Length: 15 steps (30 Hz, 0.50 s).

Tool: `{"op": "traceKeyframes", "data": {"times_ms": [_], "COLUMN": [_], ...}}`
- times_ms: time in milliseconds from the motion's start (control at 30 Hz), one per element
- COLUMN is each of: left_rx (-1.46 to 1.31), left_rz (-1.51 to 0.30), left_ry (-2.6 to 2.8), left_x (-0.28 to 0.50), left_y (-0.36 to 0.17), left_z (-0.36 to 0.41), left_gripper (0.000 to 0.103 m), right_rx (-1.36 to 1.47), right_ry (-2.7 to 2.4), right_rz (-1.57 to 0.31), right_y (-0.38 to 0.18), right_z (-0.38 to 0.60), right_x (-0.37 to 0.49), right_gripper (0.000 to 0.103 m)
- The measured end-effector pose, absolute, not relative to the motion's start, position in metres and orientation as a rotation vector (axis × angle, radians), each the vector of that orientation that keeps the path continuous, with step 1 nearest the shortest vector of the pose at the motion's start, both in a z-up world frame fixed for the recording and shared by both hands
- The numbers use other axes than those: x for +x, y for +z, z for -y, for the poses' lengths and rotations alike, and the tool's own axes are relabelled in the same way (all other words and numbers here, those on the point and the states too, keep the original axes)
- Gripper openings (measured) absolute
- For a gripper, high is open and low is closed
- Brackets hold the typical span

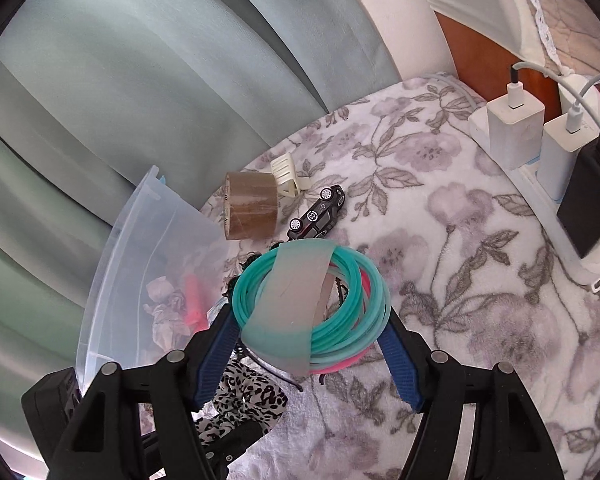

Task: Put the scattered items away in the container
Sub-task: 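Carry the leopard scrunchie and teal bangle bundle over the clear box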

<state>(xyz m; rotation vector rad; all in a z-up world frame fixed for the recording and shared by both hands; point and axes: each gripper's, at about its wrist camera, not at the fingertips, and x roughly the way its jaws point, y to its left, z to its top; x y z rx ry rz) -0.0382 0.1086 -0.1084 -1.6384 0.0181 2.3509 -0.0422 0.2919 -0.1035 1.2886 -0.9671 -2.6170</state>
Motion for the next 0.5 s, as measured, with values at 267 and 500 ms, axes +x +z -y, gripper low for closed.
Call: {"op": "traceKeyframes", "data": {"times_ms": [267, 500], "left_rx": [-1.513, -1.362], "left_rz": [0.013, 0.057], "left_ry": [2.405, 2.468], "left_x": [-0.021, -0.017], "left_y": [-0.071, -0.033], "left_z": [-0.091, -0.079], "left_gripper": [0.027, 0.027], "right_rx": [1.201, 1.093], "right_ry": [-2.665, -2.715], "right_rz": [0.937, 0.901], "right_y": [-0.071, -0.036], "right_z": [-0.283, -0.272], "right_x": [-0.021, -0.002], "right_gripper": [0.073, 0.073]}}
